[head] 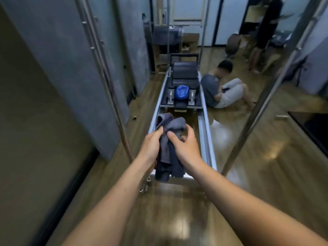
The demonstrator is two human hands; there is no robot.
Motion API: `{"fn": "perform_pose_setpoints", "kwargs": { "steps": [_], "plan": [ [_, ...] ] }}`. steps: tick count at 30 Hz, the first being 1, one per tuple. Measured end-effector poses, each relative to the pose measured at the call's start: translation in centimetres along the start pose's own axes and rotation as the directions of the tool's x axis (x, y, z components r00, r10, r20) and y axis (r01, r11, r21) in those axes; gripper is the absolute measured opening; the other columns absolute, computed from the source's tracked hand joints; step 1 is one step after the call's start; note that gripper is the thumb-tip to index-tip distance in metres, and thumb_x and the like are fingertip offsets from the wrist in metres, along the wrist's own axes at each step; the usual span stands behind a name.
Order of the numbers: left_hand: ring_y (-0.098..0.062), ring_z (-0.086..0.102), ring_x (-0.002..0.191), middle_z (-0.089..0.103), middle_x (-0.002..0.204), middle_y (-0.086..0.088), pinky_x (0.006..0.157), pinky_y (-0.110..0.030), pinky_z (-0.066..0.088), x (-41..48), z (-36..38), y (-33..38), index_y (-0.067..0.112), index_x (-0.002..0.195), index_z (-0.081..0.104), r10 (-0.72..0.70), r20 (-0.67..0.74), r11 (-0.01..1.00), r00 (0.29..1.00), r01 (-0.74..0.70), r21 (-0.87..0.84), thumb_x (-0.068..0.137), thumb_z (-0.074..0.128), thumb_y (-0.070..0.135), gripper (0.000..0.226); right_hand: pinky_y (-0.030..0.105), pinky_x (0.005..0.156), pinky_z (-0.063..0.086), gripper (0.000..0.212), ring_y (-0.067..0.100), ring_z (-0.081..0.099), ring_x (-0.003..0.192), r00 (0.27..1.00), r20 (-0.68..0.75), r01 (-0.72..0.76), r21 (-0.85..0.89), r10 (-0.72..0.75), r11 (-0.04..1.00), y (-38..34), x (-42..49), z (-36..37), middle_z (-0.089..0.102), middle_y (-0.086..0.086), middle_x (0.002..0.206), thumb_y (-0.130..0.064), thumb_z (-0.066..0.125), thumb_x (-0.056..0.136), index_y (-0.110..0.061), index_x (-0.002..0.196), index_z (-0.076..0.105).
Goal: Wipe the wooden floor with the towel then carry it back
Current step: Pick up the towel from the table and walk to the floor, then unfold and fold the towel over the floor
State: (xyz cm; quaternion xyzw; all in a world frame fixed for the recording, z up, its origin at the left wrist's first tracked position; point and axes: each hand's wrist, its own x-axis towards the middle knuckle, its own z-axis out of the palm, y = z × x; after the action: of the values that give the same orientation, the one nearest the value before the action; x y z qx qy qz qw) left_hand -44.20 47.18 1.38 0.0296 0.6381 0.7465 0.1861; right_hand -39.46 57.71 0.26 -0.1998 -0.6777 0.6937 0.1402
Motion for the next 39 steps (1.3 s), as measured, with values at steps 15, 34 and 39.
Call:
{"fn": "perform_pose_setpoints", "kwargs": {
  "steps": [15,34,39],
  "plan": [
    [0.006,0.067,0.09,0.071,0.099,0.017,0.072,-0.015,0.05,1.8,31.1,-13.7,0.039,0.101,0.058,-0.129,0.425,0.912,0.896,-0.061,0.406,0.072,0.081,0.035,0.038,0.058,0.092,0.054,0.036,0.041,0.07,0.1,0.864,-0.392,-0.163,0.377,0.317,0.912,8.0,2.3,-31.9,0.073,0.025,0.1,-0.03,0.061,0.098,0.005,0.104,0.066],
    [-0.017,0.072,0.085,0.075,0.092,-0.001,0.071,-0.03,0.056,12.0,49.0,-24.1,0.021,0.106,0.07,-0.493,0.4,0.772,0.773,0.177,0.61,0.098,0.058,0.038,0.022,0.044,0.083,0.058,0.012,0.023,0.072,0.092,0.706,-0.543,-0.302,0.352,0.456,0.886,14.9,11.7,-47.6,0.072,0.013,0.102,-0.028,0.058,0.1,-0.017,0.104,0.059],
    [-0.017,0.074,0.089,0.076,0.099,-0.006,0.07,-0.03,0.059,14.5,51.6,-25.8,0.018,0.115,0.069,-0.689,0.338,0.725,0.642,0.602,0.334,0.095,0.058,0.052,0.041,0.046,0.094,0.053,0.027,0.02,0.066,0.109,0.796,-0.5,-0.391,0.005,0.34,0.921,15.4,14.8,-49.4,0.069,0.002,0.119,-0.019,0.047,0.102,-0.025,0.127,0.056]
  ]
}}
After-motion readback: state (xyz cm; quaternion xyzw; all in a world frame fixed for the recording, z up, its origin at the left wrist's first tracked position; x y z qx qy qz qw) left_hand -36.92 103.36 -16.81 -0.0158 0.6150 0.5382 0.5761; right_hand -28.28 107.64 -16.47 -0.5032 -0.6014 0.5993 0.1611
